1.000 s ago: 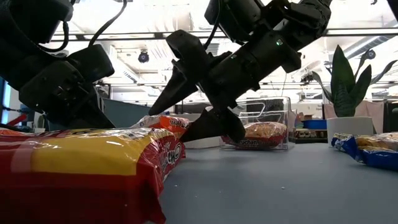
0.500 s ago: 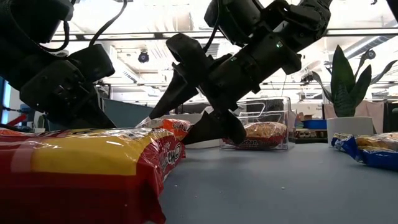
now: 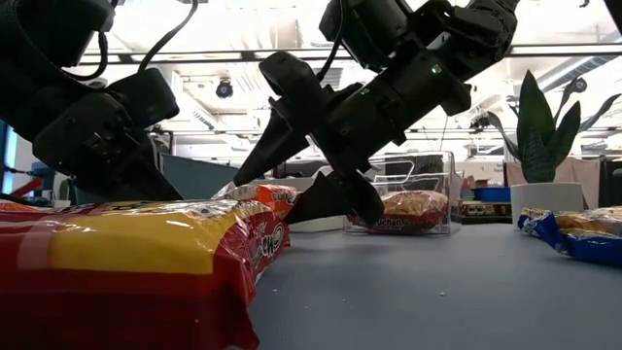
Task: Sort Maruchan noodles
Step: Put the orange noodle pack into the blue bin
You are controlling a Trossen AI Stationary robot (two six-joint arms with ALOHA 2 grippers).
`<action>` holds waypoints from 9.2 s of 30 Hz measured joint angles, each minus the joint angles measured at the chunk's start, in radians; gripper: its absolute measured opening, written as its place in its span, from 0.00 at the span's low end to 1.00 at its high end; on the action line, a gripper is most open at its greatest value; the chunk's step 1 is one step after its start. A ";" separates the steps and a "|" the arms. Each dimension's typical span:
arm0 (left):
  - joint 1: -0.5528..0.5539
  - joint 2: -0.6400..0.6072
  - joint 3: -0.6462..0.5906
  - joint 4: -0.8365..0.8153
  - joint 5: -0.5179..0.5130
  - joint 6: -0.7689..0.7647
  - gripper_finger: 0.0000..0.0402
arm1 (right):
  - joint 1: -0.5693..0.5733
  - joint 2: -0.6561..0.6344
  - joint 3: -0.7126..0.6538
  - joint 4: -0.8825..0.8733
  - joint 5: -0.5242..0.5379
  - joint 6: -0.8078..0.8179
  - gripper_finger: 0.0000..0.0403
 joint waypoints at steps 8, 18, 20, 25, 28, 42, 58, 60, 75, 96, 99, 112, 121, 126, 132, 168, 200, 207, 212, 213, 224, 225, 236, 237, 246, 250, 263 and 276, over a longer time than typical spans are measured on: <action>0.000 0.000 0.000 0.000 -0.002 0.000 0.00 | -0.002 0.000 0.000 -0.015 -0.007 0.001 0.73; 0.000 0.000 0.000 0.000 -0.002 0.000 0.00 | -0.002 0.000 0.000 -0.016 -0.009 -0.009 0.53; 0.000 0.000 0.000 0.001 -0.002 0.000 0.00 | -0.003 0.000 0.000 -0.016 -0.012 -0.016 0.49; 0.000 -0.004 0.000 0.000 -0.005 0.004 0.00 | -0.003 0.000 0.000 -0.015 -0.014 -0.029 0.45; 0.000 -0.020 0.000 -0.001 -0.007 0.022 0.00 | -0.003 0.000 0.000 -0.008 -0.014 -0.052 0.44; 0.000 -0.241 0.000 -0.233 -0.018 0.072 0.00 | -0.002 -0.027 0.000 0.040 0.036 -0.189 0.43; -0.002 -0.655 0.000 -0.322 -0.204 0.305 0.00 | -0.015 -0.042 0.004 0.048 0.037 -0.235 0.05; -0.002 -0.706 0.006 -0.326 -0.264 0.352 0.00 | -0.015 -0.049 0.019 0.044 0.040 -0.273 0.03; -0.002 -1.018 0.176 -0.345 -0.510 0.852 0.00 | -0.137 -0.048 0.346 0.000 0.077 -0.771 0.02; -0.002 -1.193 0.164 -0.386 -0.509 0.946 0.00 | -0.344 0.176 0.594 0.255 0.039 -1.071 0.02; -0.002 -1.197 0.163 -0.409 -0.508 0.940 0.00 | -0.349 0.246 0.680 0.252 0.044 -1.106 0.02; -0.002 -1.273 0.163 -0.441 -0.625 1.000 0.00 | -0.348 0.462 1.023 0.001 0.065 -1.359 0.02; -0.002 -1.327 0.158 -0.468 -0.600 0.972 0.00 | -0.357 0.465 1.031 -0.022 0.068 -1.524 0.02; -0.002 -1.321 0.158 -0.461 -0.579 0.969 0.00 | -0.387 0.465 1.031 -0.013 0.048 -1.467 0.02; -0.002 -1.320 0.158 -0.453 -0.578 0.972 0.00 | -0.410 0.497 1.030 0.018 -0.017 -1.338 0.02; -0.002 -1.231 0.151 -0.502 -0.317 0.750 0.00 | -0.294 0.210 1.080 -0.866 -0.225 -1.111 0.26; -0.260 -0.326 0.354 -0.912 0.350 -0.209 0.00 | 0.081 -0.145 0.275 -0.411 -0.249 -0.354 0.17; -0.428 -0.076 0.551 -1.008 0.326 -0.246 0.00 | 0.086 -0.145 0.216 -0.247 -0.192 -0.316 0.18; -0.494 0.083 0.663 -1.083 0.275 -0.291 0.00 | 0.088 -0.145 0.216 -0.239 -0.123 -0.345 0.17; -0.501 0.112 0.679 -1.104 0.266 -0.300 0.00 | 0.091 -0.144 0.216 -0.238 -0.100 -0.359 0.16; -0.516 0.295 0.696 -1.185 0.254 -0.418 0.00 | 0.086 -0.006 0.228 -0.036 -0.051 -0.345 0.27; -0.518 0.299 0.695 -1.186 0.247 -0.421 0.00 | 0.081 0.010 0.238 -0.034 -0.050 -0.343 0.29; -0.515 0.310 0.667 -1.291 0.051 -0.432 0.00 | -0.008 0.174 0.401 -0.112 -0.098 -0.324 0.57; -0.515 0.310 0.657 -1.299 0.041 -0.438 0.00 | -0.018 0.186 0.414 -0.114 -0.103 -0.319 0.59; -0.520 0.286 0.611 -1.305 0.043 -0.495 0.00 | -0.088 0.230 0.440 -0.155 -0.182 -0.281 0.73; -0.537 0.220 0.631 -1.296 0.012 -0.456 0.00 | -0.094 0.229 0.440 -0.179 -0.188 -0.283 0.75; -0.548 0.081 0.504 -1.240 -0.136 -0.474 0.00 | -0.077 0.229 0.440 -0.174 -0.211 -0.283 0.74; -0.552 0.081 0.338 -1.020 -0.061 -0.593 0.00 | -0.078 0.229 0.440 -0.174 -0.212 -0.250 0.84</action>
